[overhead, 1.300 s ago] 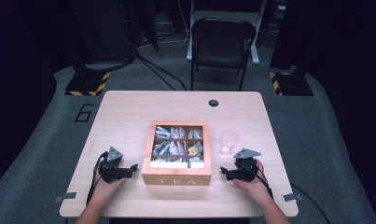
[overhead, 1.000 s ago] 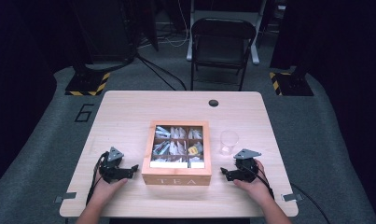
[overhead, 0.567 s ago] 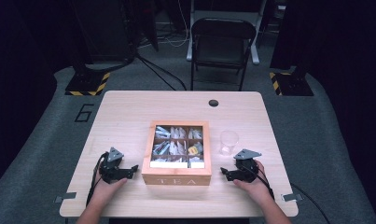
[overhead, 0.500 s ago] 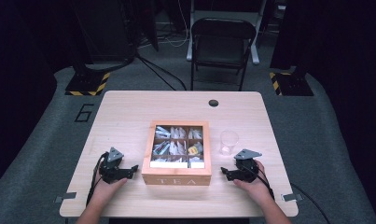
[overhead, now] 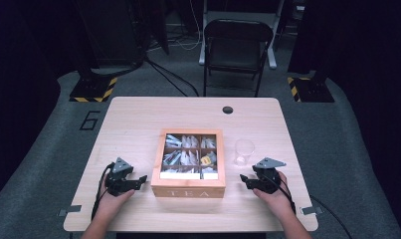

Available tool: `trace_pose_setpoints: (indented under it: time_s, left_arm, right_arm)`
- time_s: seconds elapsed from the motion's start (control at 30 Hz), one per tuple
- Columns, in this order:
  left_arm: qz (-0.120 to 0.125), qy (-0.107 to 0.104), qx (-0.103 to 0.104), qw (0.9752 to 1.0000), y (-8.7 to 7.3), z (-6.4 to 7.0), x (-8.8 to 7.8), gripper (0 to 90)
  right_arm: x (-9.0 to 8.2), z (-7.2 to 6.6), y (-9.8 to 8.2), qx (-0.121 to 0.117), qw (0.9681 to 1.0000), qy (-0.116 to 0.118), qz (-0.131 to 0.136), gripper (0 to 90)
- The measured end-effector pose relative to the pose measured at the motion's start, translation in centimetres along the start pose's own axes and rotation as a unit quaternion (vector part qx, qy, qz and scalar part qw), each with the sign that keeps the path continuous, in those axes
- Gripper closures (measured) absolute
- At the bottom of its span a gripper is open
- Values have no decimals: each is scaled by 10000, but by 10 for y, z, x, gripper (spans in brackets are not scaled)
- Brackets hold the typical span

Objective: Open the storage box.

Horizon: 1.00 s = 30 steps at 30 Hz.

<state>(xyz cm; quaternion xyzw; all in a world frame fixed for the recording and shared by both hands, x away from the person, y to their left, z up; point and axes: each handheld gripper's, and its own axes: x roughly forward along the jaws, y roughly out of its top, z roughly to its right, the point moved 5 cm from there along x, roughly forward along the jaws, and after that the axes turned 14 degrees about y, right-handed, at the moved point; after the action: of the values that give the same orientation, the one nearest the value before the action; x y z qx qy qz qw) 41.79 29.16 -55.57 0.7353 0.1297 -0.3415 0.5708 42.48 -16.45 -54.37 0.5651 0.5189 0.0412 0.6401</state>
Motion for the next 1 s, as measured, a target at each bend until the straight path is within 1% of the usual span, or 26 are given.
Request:
trace_pose_setpoints:
  time_s: [0.03, 0.1, 0.17, 0.2, 0.27, 0.3, 0.33, 0.37, 0.4, 0.43, 0.5, 0.6, 0.63, 0.7, 0.73, 0.77, 0.8, 0.83, 0.87, 0.9, 0.93, 0.97, 1.0]
  left_arm:
    - [12, -13, 8, 10000, 0, 0, -1, 304]
    - [30, -15, -4, 10000, 1, 0, -2, 309]
    - [17, -22, 2, 10000, 1, 0, -3, 316]
    - [-6, -45, -12, 10000, 1, 1, -4, 317]
    - [33, -46, -62, 10000, 1, 1, -5, 319]
    - [32, -67, -71, 9999, 2, 1, -6, 326]
    - [45, -61, -89, 9999, 2, 1, -7, 326]
    - [63, -61, -85, 9999, 3, 1, -10, 331]
    - [63, -61, -85, 9999, 3, 1, -10, 341]
    - [32, -100, -61, 9999, 3, 2, -12, 349]
    - [99, -68, -26, 9999, 4, 3, -16, 360]
    - [114, -74, 7, 9999, 5, 4, -19, 373]
    - [108, -119, 7, 9999, 6, 5, -21, 373]
    - [121, -152, 17, 9998, 6, 6, -24, 383]
    - [136, -161, 4, 9998, 6, 7, -25, 385]
    - [175, -192, 51, 9997, 7, 8, -29, 388]
    - [175, -192, 51, 9997, 7, 8, -29, 389]
    - [161, -242, 88, 9995, 7, 9, -31, 389]
    - [191, -266, 131, 9994, 8, 9, -35, 389]
    - [202, -293, 149, 9993, 8, 10, -37, 389]
    - [202, -293, 149, 9993, 8, 10, -37, 389]
    - [236, -296, 113, 9992, 9, 11, -39, 389]
    - [252, -325, 128, 9991, 9, 11, -41, 389]
  right_arm:
    - [-1, -1, 1, -65, 10000, -7, -27, 355]
    - [-2, -2, 2, -61, 10000, 6, -17, 366]
    - [-4, -5, 3, -136, 9999, 64, -26, 388]
    - [-5, -7, 4, -137, 9999, 86, -18, 396]
    - [-5, -11, 6, -134, 9998, 159, 12, 407]
    - [-7, -14, 6, -190, 9997, 141, -21, 414]
    - [-7, -14, 6, -190, 9997, 141, -21, 414]
    - [-7, -17, 8, -227, 9995, 221, 19, 418]
    - [-7, -17, 8, -227, 9995, 221, 19, 418]
    - [-9, -21, 10, -236, 9994, 249, 14, 423]
    - [-11, -24, 12, -280, 9992, 268, 98, 427]
    - [-14, -28, 13, -313, 9990, 286, 161, 431]
    - [-15, -29, 14, -301, 9989, 322, 185, 438]
    - [-16, -33, 18, -335, 9984, 387, 244, 455]
    - [-17, -35, 18, -315, 9984, 404, 253, 461]
    - [-17, -36, 18, -371, 9980, 452, 251, 466]
    - [-17, -36, 18, -371, 9980, 452, 251, 466]
    - [-18, -38, 17, -359, 9979, 471, 250, 471]
    - [-19, -42, 16, -397, 9974, 542, 259, 473]
    - [-21, -44, 15, -367, 9973, 577, 256, 473]
    - [-22, -46, 16, -382, 9971, 583, 290, 473]
    - [-23, -48, 16, -399, 9967, 637, 310, 474]
    - [-23, -48, 16, -399, 9967, 637, 310, 474]
